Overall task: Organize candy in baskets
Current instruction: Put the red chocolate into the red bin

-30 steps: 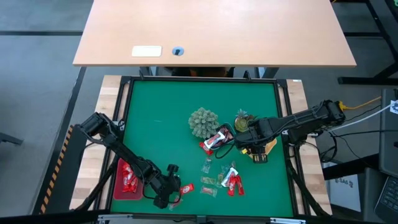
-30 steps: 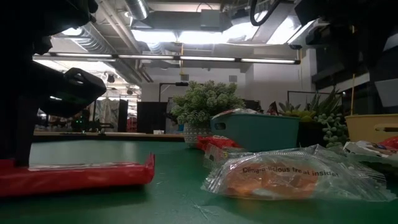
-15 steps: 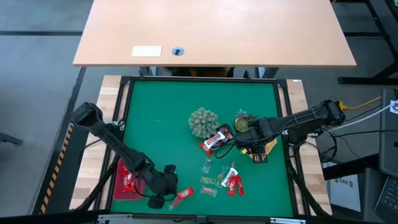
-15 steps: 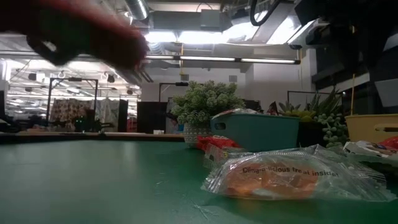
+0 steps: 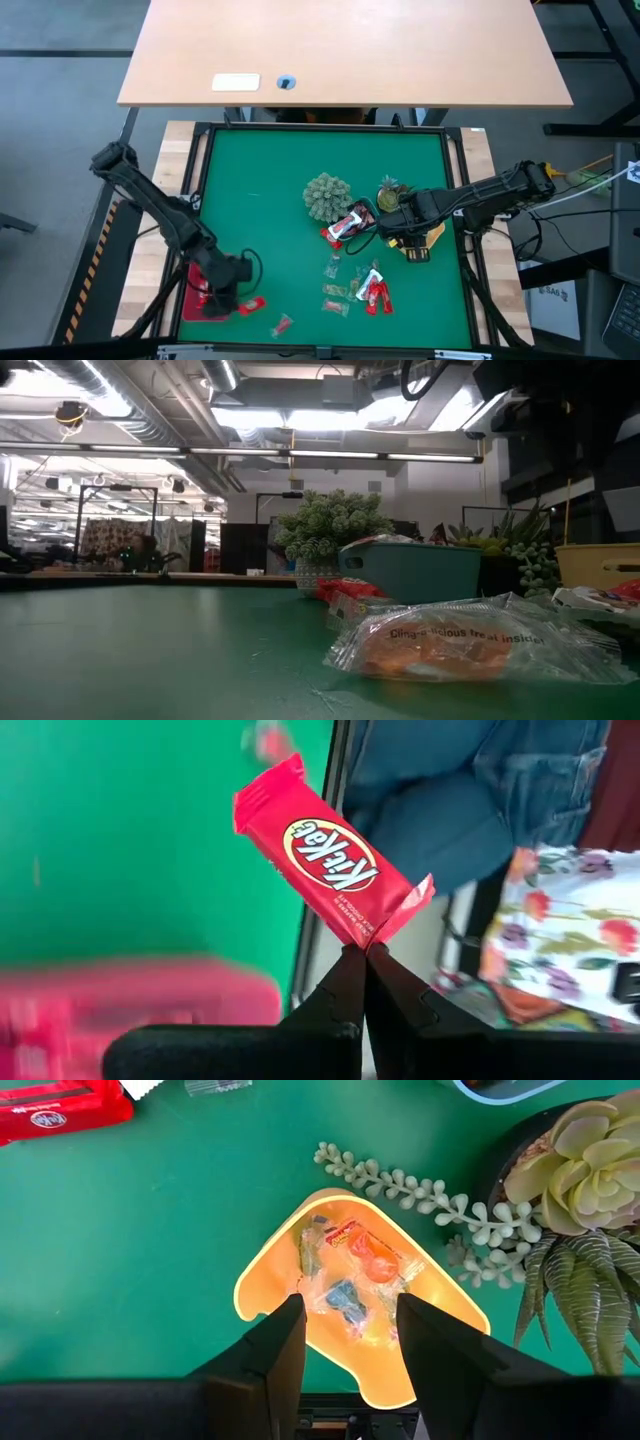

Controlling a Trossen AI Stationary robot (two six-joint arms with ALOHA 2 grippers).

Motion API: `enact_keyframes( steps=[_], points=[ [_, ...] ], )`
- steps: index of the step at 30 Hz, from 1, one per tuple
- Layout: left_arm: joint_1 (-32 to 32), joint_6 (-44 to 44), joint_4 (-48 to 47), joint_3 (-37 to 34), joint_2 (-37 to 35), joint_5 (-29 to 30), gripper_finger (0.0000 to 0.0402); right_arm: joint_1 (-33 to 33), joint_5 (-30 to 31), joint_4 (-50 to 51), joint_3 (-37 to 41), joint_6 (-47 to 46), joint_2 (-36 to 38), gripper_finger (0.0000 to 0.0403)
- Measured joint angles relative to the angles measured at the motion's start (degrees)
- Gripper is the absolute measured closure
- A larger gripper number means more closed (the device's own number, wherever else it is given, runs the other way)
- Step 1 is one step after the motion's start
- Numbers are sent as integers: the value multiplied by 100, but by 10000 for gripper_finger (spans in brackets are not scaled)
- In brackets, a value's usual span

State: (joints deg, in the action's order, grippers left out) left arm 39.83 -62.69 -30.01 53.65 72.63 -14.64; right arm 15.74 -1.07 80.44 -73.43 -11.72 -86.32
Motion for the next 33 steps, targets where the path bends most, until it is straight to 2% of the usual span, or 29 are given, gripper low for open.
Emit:
enact_keyframes(
  steps=[6,13,19,24,30,33],
  points=[
    [212,-1186,-998,0,-499,-583,401,0,0,-4,0,1,0,244],
    [438,-2135,-2251,0,-645,-1096,401,-1,1,-37,0,1,0,244],
    [500,-2673,-2966,0,-624,-584,401,0,0,-152,0,0,0,244],
    [497,-2787,-3109,0,-624,-339,397,-2,-1,-160,0,1,0,244],
    [497,-3144,-3232,0,-623,-158,349,-1,-1,-235,0,1,0,244],
    [497,-3144,-3229,0,-624,209,323,0,-15,-446,0,1,0,244]
  ],
)
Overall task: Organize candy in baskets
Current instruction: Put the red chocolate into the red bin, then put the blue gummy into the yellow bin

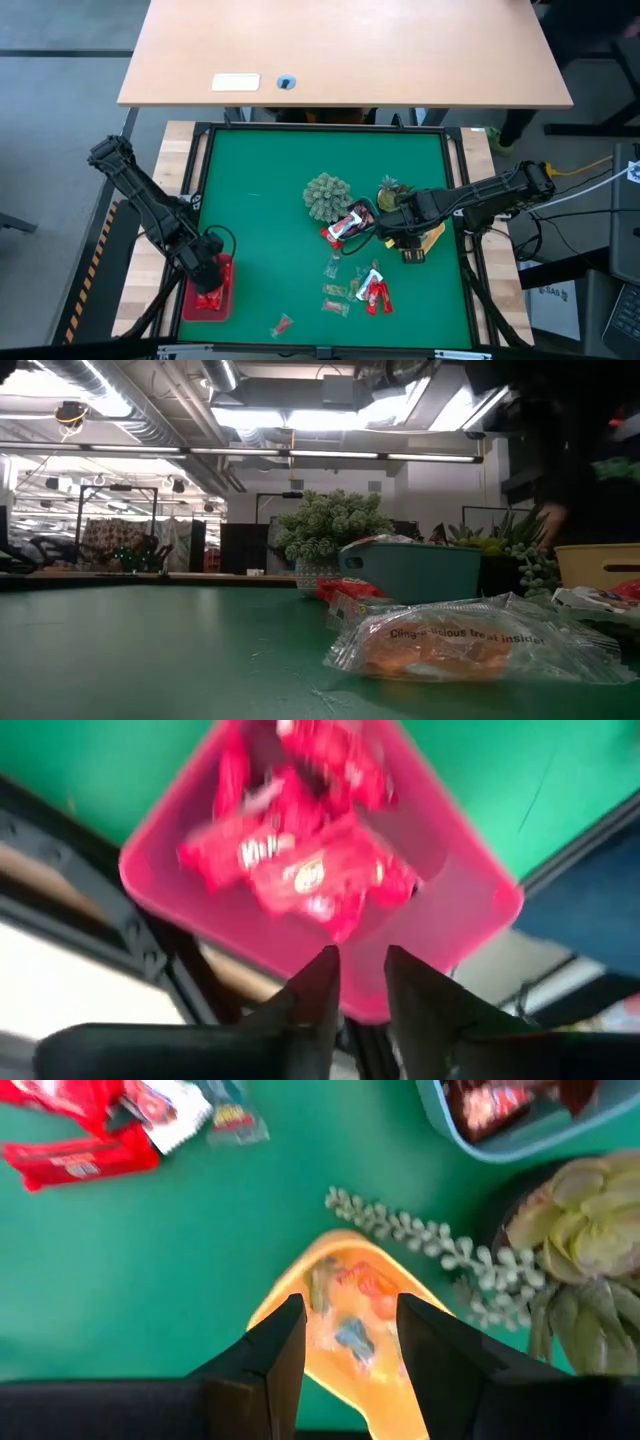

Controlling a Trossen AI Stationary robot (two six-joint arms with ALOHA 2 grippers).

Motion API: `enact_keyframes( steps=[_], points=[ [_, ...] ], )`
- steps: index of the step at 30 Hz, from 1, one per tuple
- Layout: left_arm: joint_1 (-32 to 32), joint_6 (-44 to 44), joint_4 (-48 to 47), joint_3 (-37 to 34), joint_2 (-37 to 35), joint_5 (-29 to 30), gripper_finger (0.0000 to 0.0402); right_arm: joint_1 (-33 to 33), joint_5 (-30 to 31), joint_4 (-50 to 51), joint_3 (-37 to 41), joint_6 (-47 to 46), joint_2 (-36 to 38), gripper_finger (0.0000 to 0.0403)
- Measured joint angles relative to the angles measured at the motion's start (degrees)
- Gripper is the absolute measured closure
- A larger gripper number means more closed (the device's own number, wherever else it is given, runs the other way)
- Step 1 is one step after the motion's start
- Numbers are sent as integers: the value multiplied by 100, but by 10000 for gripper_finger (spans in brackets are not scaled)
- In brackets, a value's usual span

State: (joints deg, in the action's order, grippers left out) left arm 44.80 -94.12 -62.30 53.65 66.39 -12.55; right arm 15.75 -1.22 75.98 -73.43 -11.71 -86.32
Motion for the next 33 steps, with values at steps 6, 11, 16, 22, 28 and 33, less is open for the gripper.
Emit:
enact_keyframes(
  steps=[6,11,16,22,28,33],
  points=[
    [-2,15,276,0,2,1333,297,0,-610,-551,0,18,0,244],
    [-4,19,773,0,2,2984,295,2,-852,-966,0,33,0,244],
    [-4,184,1228,0,2,4575,295,4,-891,-1158,0,157,0,244],
    [-4,1109,1593,0,2,5219,295,220,-845,-1420,2,509,-29,244],
    [-4,1426,1663,0,2,5232,295,700,-845,-1869,2,1052,-289,244],
    [-4,1525,1681,0,2,5233,295,918,-435,-2000,2,1342,-612,244]
  ],
)
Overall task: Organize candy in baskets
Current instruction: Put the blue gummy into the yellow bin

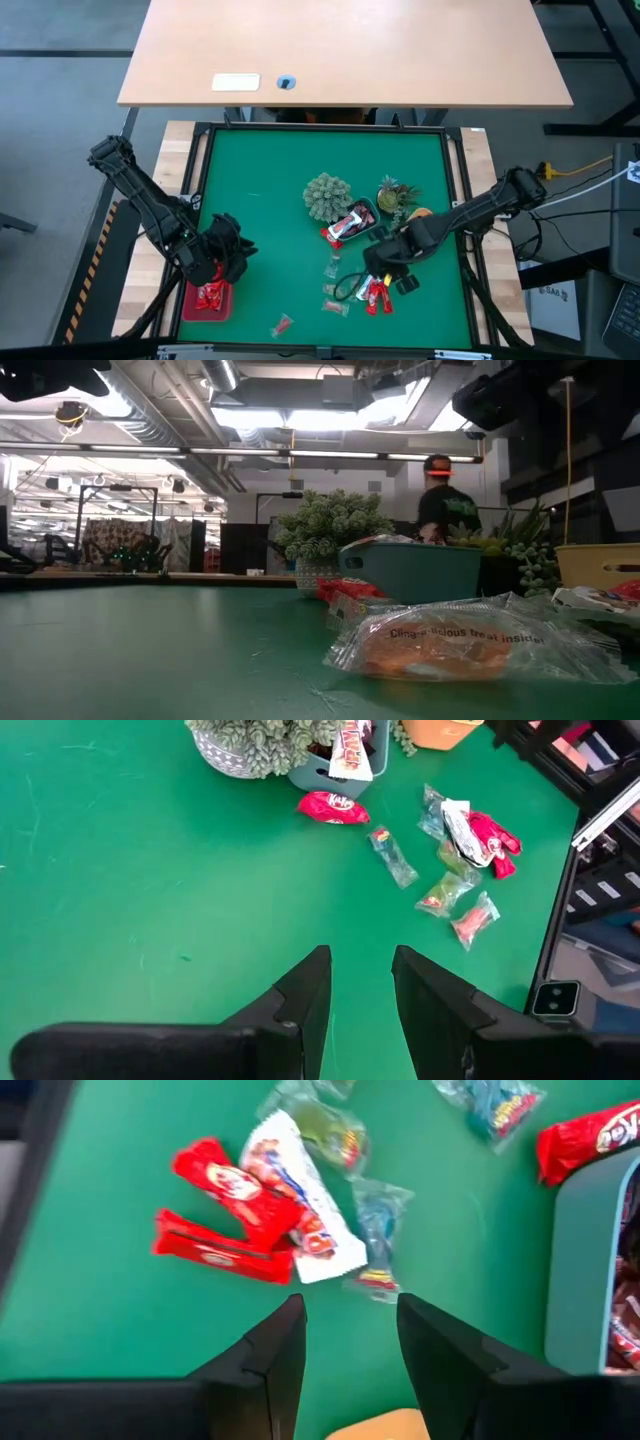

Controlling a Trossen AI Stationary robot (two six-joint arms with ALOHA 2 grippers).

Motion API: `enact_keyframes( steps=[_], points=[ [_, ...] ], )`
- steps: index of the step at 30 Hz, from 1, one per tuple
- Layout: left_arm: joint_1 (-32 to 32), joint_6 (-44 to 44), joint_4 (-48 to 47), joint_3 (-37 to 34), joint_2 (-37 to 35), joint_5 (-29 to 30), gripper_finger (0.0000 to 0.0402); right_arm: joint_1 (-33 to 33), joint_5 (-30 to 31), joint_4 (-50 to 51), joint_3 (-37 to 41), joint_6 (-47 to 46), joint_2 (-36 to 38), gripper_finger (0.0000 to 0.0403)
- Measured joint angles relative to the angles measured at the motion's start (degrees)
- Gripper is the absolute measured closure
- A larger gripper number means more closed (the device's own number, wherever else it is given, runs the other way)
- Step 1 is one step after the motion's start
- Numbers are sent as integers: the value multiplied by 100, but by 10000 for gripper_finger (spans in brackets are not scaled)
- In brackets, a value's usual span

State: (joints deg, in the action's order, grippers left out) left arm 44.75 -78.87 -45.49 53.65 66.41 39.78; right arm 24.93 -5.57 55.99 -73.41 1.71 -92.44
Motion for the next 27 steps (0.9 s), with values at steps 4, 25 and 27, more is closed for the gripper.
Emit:
enact_keyframes(
  steps=[4,25,27],
  points=[
    [0,0,10,0,0,-1,295,-16,172,-2,0,20,-287,244],
    [0,4,19,0,0,-38,295,-20,504,-112,0,464,-1627,244],
    [0,6,19,0,0,-43,295,-20,517,-172,0,466,-1720,244]
  ],
)
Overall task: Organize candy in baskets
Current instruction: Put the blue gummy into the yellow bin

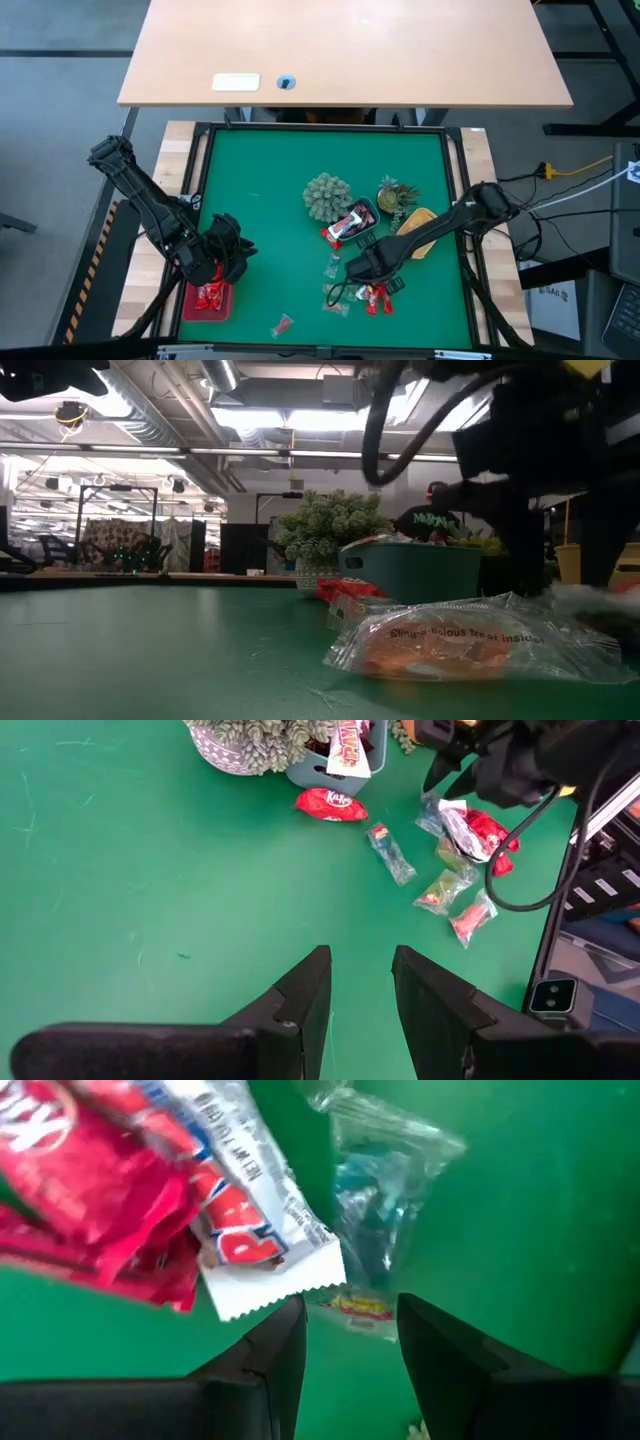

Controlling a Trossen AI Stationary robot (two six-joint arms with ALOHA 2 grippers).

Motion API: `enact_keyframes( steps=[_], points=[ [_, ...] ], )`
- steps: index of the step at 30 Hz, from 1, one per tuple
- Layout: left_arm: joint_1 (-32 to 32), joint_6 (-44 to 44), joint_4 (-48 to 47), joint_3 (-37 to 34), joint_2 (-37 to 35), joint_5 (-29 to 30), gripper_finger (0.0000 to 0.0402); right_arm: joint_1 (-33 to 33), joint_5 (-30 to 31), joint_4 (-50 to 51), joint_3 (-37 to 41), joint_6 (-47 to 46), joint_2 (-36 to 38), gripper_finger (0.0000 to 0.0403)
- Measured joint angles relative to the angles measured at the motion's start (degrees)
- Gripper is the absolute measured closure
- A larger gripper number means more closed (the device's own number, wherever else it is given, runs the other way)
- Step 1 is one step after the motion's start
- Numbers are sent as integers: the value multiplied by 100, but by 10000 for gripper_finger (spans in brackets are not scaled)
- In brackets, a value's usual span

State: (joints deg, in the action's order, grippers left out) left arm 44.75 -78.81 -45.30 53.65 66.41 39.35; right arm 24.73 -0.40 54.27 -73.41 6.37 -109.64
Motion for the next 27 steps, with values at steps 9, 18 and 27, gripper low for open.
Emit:
enact_keyframes(
  steps=[9,18,27],
  points=[
    [0,0,-2,0,0,4,295,0,-168,-182,0,15,-134,244],
    [0,0,-2,0,2,17,295,0,-216,-191,0,7,-135,293],
    [0,1,-2,0,2,161,295,0,-217,-193,0,-4,-136,387]
  ],
)
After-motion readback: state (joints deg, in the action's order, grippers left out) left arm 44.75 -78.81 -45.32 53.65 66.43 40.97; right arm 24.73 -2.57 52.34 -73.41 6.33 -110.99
